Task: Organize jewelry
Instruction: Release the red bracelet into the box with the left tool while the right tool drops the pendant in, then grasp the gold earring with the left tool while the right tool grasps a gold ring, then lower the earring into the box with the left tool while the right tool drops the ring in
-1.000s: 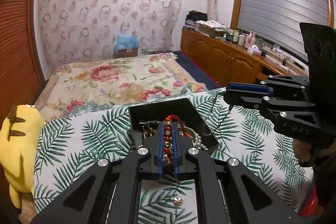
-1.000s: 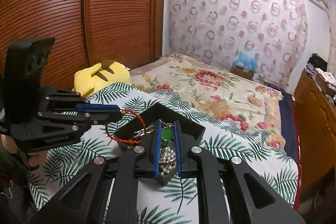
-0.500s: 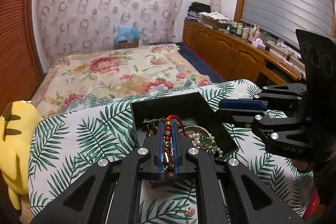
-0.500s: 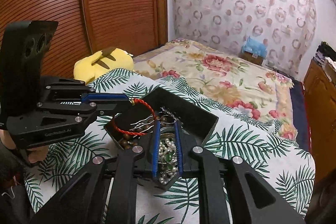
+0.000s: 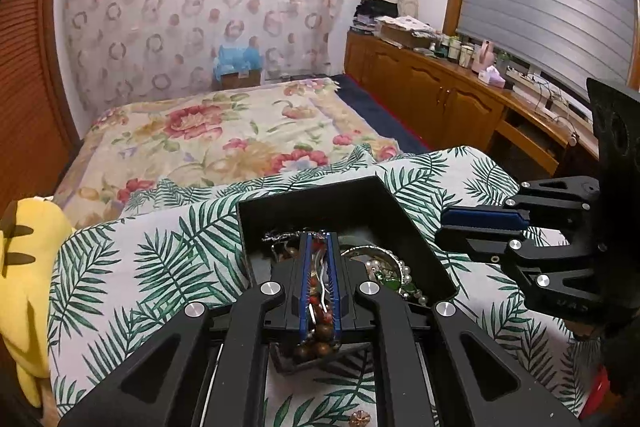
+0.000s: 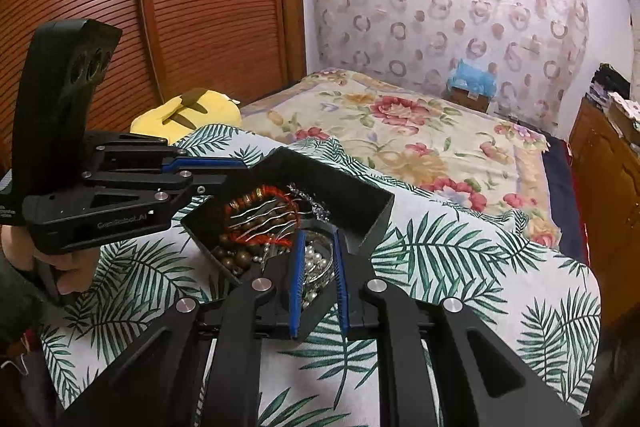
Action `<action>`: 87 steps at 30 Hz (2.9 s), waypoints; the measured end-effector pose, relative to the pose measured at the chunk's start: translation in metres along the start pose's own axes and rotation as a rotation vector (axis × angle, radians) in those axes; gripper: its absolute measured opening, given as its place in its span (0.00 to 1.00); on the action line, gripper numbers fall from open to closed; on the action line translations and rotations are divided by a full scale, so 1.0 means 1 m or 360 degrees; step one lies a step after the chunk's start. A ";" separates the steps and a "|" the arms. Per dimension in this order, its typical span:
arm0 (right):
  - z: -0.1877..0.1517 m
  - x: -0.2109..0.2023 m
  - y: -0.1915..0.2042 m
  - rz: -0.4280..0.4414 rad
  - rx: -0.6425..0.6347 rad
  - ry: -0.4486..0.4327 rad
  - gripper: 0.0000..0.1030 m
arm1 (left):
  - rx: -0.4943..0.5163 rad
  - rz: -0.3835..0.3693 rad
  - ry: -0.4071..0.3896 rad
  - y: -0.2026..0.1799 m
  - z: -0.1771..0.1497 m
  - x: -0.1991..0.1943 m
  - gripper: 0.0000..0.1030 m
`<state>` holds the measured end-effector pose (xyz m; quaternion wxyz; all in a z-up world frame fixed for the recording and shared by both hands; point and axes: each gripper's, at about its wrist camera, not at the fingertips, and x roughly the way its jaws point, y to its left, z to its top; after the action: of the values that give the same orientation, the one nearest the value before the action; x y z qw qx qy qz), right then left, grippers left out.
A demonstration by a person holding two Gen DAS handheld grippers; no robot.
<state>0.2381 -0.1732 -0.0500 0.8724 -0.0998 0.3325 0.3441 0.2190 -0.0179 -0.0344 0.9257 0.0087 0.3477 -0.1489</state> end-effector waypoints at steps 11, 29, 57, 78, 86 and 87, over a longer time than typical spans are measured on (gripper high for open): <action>-0.014 -0.017 0.017 0.0034 0.0002 -0.0003 0.15 | 0.0021 0.0034 -0.0033 -0.003 -0.013 -0.013 0.32; -0.068 -0.003 0.076 0.0179 -0.0035 0.0209 0.25 | -0.0100 0.0142 0.0062 0.026 -0.077 -0.042 0.80; -0.092 0.003 0.104 0.0133 -0.0226 0.0347 0.17 | -0.0123 0.0135 0.0249 0.025 -0.119 -0.038 0.80; -0.069 -0.009 0.049 0.0043 -0.0093 0.0195 0.11 | 0.0050 0.0009 0.0299 -0.015 -0.105 -0.011 0.38; -0.065 -0.013 0.037 0.0029 -0.0080 0.0167 0.11 | 0.0128 -0.0016 0.0301 -0.030 -0.106 -0.010 0.14; -0.065 -0.014 0.037 0.0030 -0.0081 0.0164 0.11 | 0.0113 -0.0033 0.0305 -0.030 -0.106 -0.010 0.13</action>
<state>0.1730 -0.1795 -0.0881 0.8480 -0.1364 0.3691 0.3551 0.1352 -0.0310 -0.1057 0.8857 0.0522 0.4293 -0.1691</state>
